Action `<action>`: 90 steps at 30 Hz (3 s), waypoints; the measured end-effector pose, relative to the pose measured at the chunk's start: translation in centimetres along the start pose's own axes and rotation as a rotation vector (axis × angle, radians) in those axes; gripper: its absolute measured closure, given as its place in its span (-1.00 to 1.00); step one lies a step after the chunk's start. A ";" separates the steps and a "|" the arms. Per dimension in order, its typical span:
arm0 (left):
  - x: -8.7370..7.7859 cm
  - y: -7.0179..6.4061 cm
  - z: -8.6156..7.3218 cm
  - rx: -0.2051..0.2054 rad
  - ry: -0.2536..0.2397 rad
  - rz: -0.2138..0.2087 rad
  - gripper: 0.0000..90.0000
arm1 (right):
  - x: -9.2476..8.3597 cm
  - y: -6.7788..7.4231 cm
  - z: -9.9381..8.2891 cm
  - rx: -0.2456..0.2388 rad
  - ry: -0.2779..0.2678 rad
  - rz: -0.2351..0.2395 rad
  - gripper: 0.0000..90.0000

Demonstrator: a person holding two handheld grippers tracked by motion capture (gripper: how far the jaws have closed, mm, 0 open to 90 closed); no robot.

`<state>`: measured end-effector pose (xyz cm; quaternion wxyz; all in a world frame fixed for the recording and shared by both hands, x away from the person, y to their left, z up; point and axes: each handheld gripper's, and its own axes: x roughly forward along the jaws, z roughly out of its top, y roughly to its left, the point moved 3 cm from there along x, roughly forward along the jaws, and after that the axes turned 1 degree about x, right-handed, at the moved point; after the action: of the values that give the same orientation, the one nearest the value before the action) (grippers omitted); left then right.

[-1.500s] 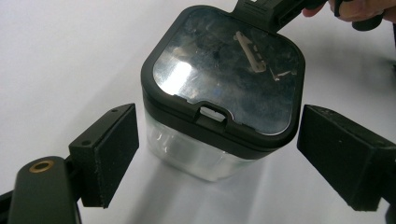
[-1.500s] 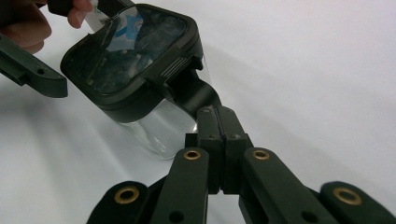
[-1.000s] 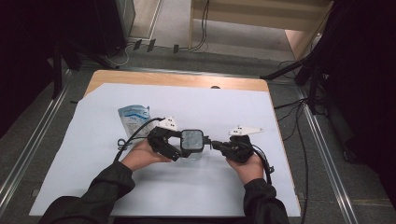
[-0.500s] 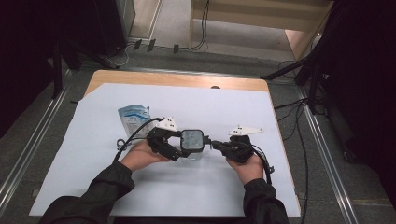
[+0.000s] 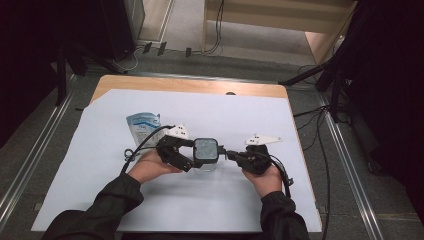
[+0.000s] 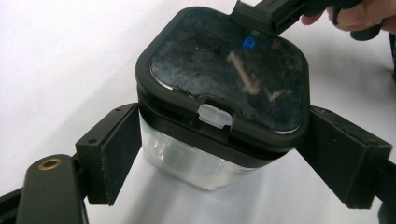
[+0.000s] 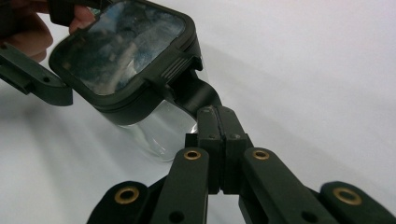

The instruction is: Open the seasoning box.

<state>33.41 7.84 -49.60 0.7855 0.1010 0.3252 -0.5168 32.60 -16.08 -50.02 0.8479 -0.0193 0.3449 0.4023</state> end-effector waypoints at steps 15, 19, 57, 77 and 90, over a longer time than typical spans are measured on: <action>-2.1 -0.3 0.4 0.025 -0.022 -0.037 -0.25 | 0.0 -0.1 0.0 0.000 -0.001 0.004 1.00; -2.5 -0.3 0.4 0.038 -0.025 -0.057 -0.06 | 0.0 -0.1 0.0 0.003 0.001 0.005 1.00; -2.3 -1.4 5.1 0.038 0.000 -0.128 1.00 | 0.1 0.1 0.2 0.019 -0.014 0.006 1.00; 0.8 -2.4 7.7 0.044 0.026 -0.155 1.00 | 0.1 0.3 0.1 0.025 -0.034 -0.008 1.00; 1.9 -1.9 8.1 0.041 0.025 -0.165 1.00 | 0.2 0.5 0.1 0.025 -0.037 -0.037 1.00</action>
<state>35.56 1.56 -44.21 0.7340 0.0962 0.3315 -0.5849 32.41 -15.63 -49.93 0.8615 -0.0076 0.3339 0.3824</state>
